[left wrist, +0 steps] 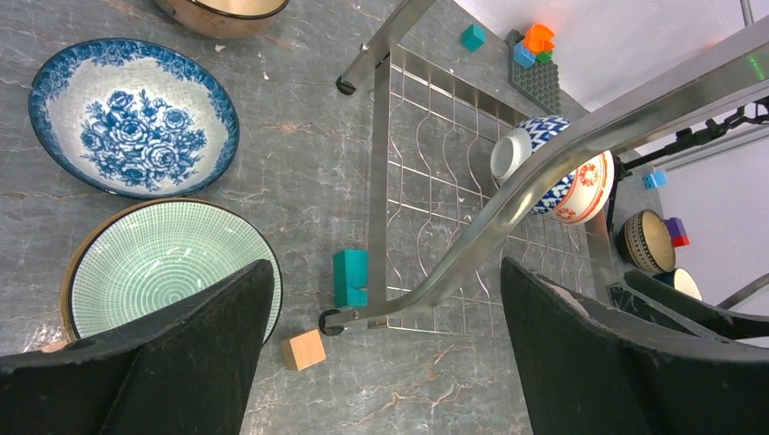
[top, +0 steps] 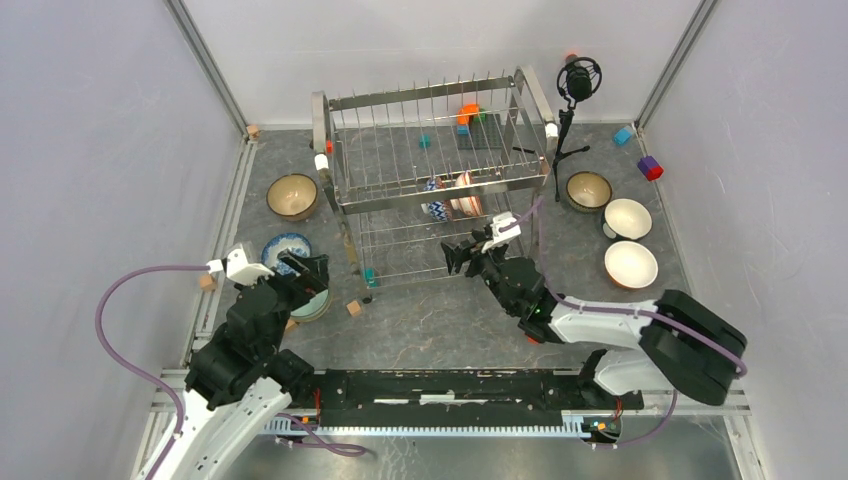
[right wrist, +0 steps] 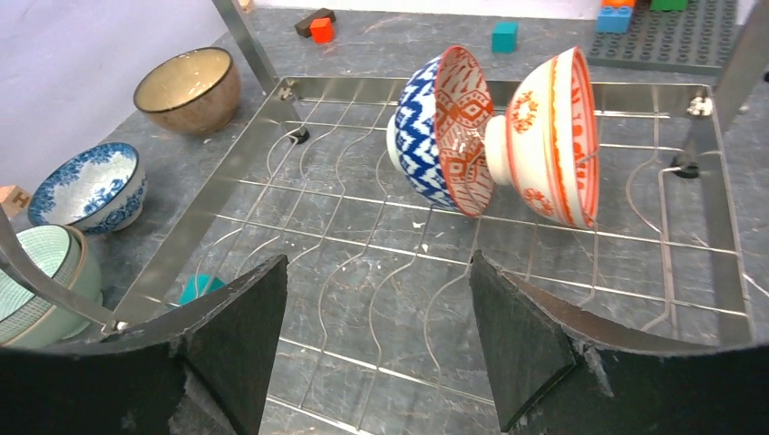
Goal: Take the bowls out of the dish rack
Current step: Pick up the bowl from the dish rack.
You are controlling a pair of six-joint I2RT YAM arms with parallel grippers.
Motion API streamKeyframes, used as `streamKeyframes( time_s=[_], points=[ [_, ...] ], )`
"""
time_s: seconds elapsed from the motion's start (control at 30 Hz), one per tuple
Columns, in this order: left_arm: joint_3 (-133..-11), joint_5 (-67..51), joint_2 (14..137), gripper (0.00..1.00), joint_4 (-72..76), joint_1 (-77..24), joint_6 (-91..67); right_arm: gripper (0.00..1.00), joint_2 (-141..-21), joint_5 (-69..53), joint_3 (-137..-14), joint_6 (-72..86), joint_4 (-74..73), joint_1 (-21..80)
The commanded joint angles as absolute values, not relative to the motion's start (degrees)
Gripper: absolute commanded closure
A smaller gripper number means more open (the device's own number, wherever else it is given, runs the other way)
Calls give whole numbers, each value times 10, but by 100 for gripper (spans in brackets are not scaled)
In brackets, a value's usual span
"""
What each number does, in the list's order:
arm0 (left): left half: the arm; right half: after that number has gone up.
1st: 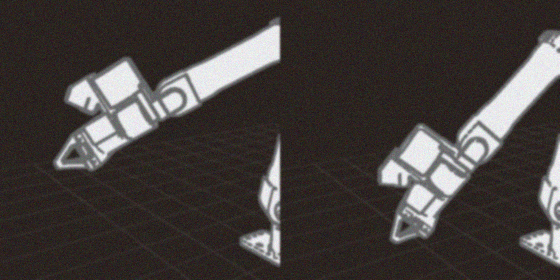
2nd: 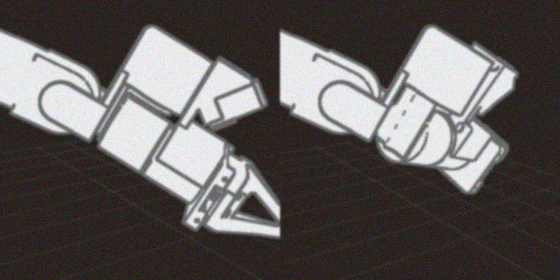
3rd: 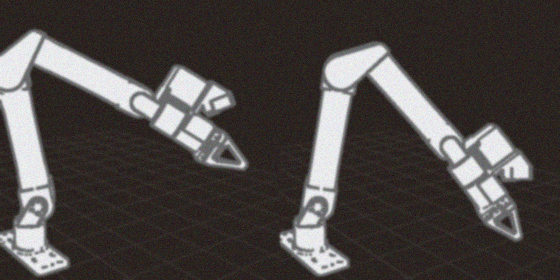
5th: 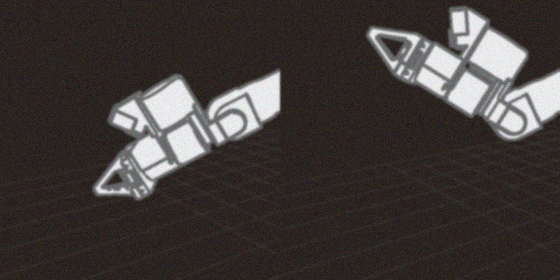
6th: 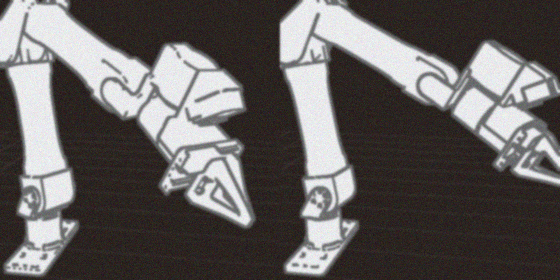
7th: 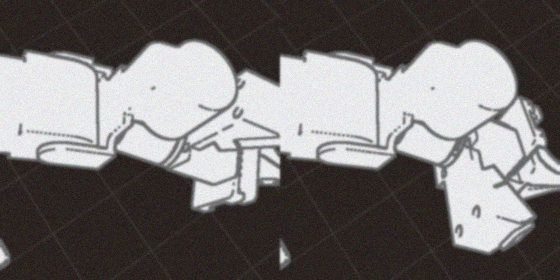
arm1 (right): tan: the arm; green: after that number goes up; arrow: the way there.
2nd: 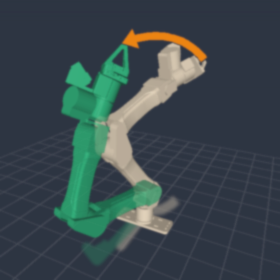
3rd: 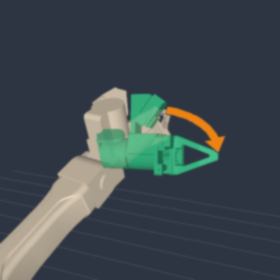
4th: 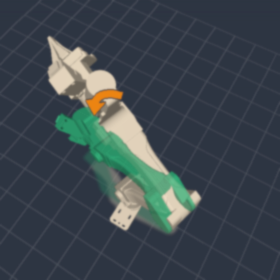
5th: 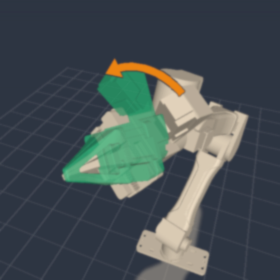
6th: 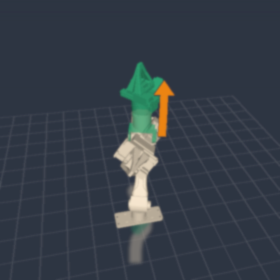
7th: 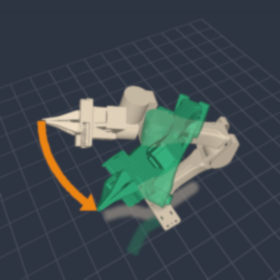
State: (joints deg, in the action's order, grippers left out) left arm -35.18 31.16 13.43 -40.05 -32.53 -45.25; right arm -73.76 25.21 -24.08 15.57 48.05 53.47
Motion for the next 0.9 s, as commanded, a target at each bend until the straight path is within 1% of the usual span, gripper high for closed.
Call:
streamKeyframes(
  time_s=[0.0, 0.07, 0.23, 0.3, 0.43, 0.6, 0.87],
  points=[
    [-349, 304, 127, 1, -375, -326, -432, 22, -797, 235, -258, 146, 633, 529],
    [-347, 304, 125, 1, -374, -326, -432, 24, -827, 237, -270, 148, 660, 523],
    [-345, 302, 119, 2, -372, -327, -432, 27, -895, 223, -269, 134, 785, 508],
    [-344, 301, 118, 2, -370, -328, -432, 28, -912, 218, -272, 131, 807, 501],
    [-342, 297, 118, 2, -366, -329, -432, 29, -945, 198, -295, 119, 804, 487],
    [-340, 296, 115, 2, -365, -329, -433, 32, -984, 167, -323, 115, 799, 466],
    [-337, 297, 114, 3, -364, -329, -434, 37, -1014, 135, -361, 116, 762, 448]
  ],
)
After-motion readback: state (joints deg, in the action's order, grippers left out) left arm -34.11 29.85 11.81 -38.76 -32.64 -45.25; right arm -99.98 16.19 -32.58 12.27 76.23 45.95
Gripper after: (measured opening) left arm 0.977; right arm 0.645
